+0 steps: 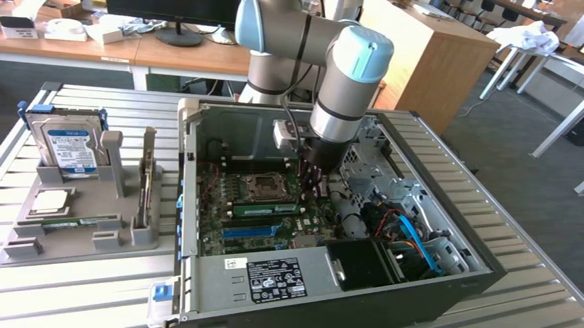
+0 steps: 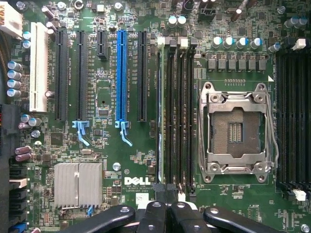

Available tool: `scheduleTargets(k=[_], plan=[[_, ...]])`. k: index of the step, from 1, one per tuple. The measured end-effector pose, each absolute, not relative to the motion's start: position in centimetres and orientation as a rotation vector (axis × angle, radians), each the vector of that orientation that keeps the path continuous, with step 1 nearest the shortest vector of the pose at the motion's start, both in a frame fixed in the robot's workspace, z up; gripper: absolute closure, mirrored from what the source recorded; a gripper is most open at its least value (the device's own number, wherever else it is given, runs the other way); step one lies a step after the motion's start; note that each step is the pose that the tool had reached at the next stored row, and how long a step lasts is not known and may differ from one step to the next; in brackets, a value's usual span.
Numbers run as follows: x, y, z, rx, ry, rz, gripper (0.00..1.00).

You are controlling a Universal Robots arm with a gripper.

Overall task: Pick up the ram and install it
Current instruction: 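Press down the ram until it locks into place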

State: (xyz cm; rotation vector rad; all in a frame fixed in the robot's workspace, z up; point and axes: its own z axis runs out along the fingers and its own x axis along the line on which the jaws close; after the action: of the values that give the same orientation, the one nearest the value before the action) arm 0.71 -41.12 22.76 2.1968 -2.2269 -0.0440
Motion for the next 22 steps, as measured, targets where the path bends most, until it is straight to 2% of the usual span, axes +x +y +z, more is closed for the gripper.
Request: scheduleTargets(k=[22], plan=[[0.71,-41.12,22.46,2.197,-2.227,-0.044,0.90]])
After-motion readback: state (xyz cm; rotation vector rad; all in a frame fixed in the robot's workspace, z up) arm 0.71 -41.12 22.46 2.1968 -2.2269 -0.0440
